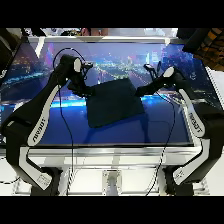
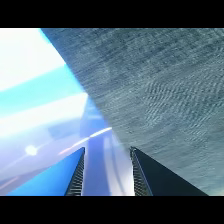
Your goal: Fold the clothes and pants, and hang the long-sleeved shirts on hangers.
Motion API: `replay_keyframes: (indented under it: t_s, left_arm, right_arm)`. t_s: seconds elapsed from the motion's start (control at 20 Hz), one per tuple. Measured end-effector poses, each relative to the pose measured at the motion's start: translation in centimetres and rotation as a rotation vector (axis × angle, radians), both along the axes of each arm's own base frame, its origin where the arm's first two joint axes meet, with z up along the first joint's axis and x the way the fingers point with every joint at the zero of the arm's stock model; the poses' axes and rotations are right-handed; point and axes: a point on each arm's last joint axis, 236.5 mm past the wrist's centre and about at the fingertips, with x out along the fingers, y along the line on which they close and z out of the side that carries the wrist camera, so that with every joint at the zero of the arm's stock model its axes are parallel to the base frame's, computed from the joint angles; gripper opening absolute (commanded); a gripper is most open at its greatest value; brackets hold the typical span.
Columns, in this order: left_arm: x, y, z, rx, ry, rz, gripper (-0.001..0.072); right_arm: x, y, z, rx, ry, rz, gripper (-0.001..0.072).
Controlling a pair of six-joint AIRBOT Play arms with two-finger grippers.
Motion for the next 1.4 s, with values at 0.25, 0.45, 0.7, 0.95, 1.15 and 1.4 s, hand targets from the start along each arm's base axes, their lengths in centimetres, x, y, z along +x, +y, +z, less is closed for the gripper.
replay_keyframes:
  t_s: [0.25, 0.45, 0.7, 0.95, 1.15, 1.4]
  left_arm:
    - [-1.9, 4.7, -1.7, 0.043, 0.007, 0.084, 0.0351]
    - [-5.1, 8.1, -3.3, 0.04, 0.001, 0.155, 0.0351]
    - [-9.9, 11.5, -5.8, 0.051, 0.041, 0.23, 0.0351]
    - [-11.8, 12.3, -6.7, 0.053, 0.047, 0.249, 0.0351]
    - [-11.7, 12.5, -6.7, 0.048, 0.03, 0.253, 0.0351]
    - [-11.6, 12.5, -6.7, 0.046, 0.02, 0.253, 0.0351]
  right_arm:
    - [0.3, 2.0, -1.5, -0.014, 0.012, 0.089, 0.0594]
    - [0.0, 3.3, -1.9, -0.018, 0.014, 0.126, 0.0321]
    - [-0.4, 4.9, -2.1, -0.034, 0.021, 0.131, 0.004]
    - [2.2, -1.8, -1.3, -0.205, 0.007, -0.033, 0.004]
    - [2.8, -13.3, 0.2, -0.334, 0.042, -0.227, 0.0041]
    - [-3.8, -30.4, 0.8, -0.408, 0.248, -0.535, 0.004]
